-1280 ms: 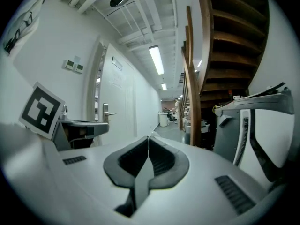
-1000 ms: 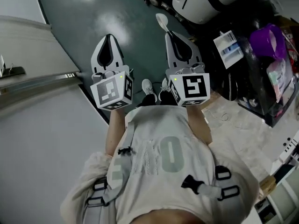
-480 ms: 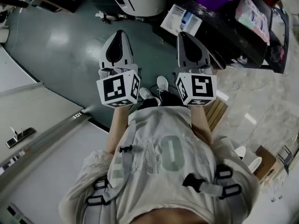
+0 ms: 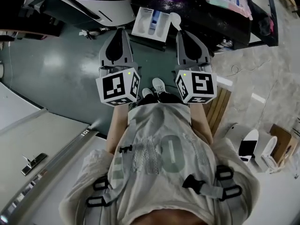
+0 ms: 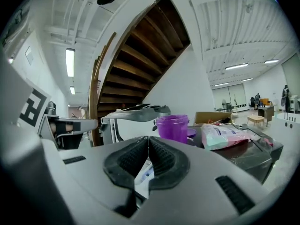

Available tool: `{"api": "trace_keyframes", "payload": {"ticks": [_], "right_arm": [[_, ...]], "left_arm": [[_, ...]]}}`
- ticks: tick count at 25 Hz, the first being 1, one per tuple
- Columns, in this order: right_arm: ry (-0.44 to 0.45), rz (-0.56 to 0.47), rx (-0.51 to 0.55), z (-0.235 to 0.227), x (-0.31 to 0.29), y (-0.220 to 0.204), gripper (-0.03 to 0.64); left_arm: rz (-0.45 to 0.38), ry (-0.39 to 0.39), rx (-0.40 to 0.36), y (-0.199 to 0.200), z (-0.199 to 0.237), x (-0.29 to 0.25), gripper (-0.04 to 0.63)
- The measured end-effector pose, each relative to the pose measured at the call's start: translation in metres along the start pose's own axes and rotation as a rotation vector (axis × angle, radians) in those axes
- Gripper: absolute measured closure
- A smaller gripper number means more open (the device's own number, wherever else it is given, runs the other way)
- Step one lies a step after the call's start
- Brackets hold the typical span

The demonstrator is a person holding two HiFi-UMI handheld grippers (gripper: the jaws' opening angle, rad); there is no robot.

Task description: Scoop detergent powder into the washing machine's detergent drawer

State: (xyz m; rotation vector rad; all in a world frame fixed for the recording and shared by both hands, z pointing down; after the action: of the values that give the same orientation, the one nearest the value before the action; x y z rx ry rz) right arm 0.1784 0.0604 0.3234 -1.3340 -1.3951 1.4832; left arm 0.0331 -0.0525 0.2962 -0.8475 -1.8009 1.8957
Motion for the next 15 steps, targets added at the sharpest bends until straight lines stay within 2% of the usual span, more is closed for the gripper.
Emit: {"api": "trace_keyframes", "payload": {"ticks": [8,15], "right_arm": [[-0.061,-0.006,-0.032,-0.027,0.002,-0.003,0.606],[-0.088,-0.026,-0.035,-0.037,-0.004,0.004,0.606]], "left_arm": [[-0.014,-0.076,-0.022,0.007,-0.025,-0.025,0.574],[-0.036,-0.085,-0.016,0.013,-0.021,-0.036,0.575]]}}
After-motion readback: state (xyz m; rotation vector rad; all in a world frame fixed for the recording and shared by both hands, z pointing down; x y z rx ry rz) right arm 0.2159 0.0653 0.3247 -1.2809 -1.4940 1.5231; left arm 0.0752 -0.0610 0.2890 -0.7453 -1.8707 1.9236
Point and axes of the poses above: the fingertips, and each gripper's own axes: x backward along the fingers, z to its left, y out of its top, the point moved 4 cm from there along x, backward along the fingers, and after that the axes turned 5 degrees about z, right-handed, at the moved point
